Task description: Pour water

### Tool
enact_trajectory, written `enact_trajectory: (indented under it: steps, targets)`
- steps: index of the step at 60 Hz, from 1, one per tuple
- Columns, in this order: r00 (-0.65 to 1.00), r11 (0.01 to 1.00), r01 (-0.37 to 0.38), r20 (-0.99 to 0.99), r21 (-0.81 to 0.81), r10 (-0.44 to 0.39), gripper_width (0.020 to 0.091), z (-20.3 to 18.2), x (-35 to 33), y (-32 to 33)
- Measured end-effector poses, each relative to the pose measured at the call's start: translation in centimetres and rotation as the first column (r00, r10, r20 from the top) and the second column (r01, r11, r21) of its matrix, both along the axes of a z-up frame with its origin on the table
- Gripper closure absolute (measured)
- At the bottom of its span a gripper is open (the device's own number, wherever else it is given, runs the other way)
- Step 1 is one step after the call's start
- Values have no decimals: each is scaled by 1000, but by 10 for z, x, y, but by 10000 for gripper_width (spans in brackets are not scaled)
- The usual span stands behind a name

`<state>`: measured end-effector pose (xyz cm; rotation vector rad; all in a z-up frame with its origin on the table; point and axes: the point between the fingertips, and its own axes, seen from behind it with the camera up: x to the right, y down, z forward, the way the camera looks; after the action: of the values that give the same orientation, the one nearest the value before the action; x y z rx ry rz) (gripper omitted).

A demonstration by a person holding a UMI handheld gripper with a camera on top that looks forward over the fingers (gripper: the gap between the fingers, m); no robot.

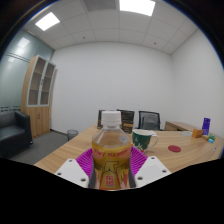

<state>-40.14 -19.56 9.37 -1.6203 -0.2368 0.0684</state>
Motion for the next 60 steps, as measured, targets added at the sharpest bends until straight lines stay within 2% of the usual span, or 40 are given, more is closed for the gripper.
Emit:
enact_trajectory:
  steps: [8, 14, 19, 25, 29, 33, 40, 50, 60]
  targets:
    - [999, 999, -42, -22, -21, 42, 665, 2, -15, 21]
    - [984, 997, -72, -166, -35, 65, 663, 24, -23, 52]
    - [922, 992, -110, -379, -55, 81, 664, 48, -32, 87]
    - [716, 981, -176, -694, -77, 74, 665, 73, -34, 123]
    - [489, 972, -224, -871, -73, 48, 666, 90, -31, 144]
    - [258, 964, -257, -966, -69, -1, 666, 95, -19, 163]
    - [-69, 958, -265, -989, -110, -133, 668, 82, -1, 194]
    - [-388, 947, -307, -896, -96, -217, 668, 70, 10, 214]
    - [-527, 941, -325, -809, -94, -262, 666, 69, 12, 219]
